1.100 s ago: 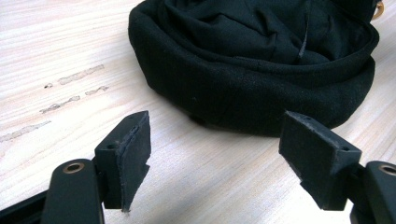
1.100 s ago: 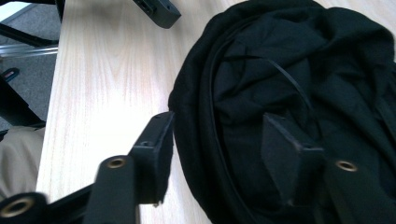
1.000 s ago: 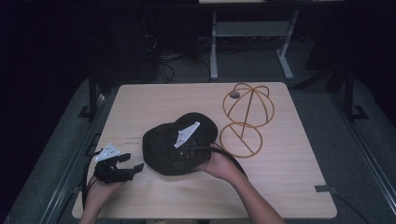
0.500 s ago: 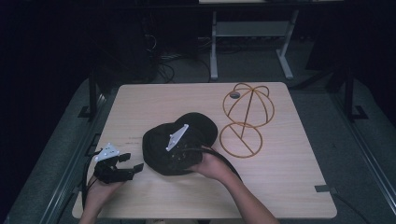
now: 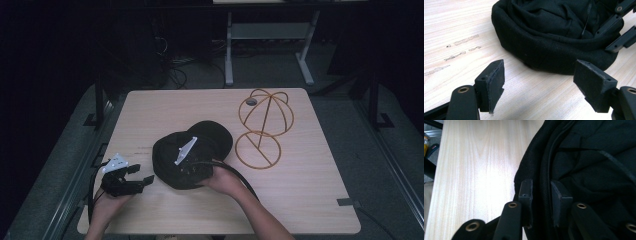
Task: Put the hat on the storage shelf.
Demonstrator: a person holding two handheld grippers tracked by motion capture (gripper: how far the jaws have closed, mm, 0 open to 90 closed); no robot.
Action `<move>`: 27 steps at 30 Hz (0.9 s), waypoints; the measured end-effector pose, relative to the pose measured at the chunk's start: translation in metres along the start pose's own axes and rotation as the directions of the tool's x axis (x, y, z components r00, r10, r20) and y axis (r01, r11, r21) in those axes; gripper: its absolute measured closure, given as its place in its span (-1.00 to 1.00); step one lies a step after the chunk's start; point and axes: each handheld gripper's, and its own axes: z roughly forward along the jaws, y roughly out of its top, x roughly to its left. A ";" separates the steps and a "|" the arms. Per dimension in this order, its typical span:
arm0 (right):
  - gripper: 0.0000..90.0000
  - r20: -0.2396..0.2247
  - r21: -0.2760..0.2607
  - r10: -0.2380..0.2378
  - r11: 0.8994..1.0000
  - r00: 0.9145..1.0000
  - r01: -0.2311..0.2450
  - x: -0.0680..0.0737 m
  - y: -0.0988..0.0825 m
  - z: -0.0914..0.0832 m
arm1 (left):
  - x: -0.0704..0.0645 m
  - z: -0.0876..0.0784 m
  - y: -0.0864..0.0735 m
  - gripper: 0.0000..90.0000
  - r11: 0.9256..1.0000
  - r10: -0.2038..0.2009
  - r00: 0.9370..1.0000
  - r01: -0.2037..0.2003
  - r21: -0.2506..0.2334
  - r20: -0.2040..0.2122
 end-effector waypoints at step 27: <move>0.83 0.001 -0.134 0.021 0.991 1.000 -0.021 0.002 0.002 -0.039 | 0.000 -0.001 0.000 -0.45 1.000 -0.009 1.000 0.009 -0.017 -0.005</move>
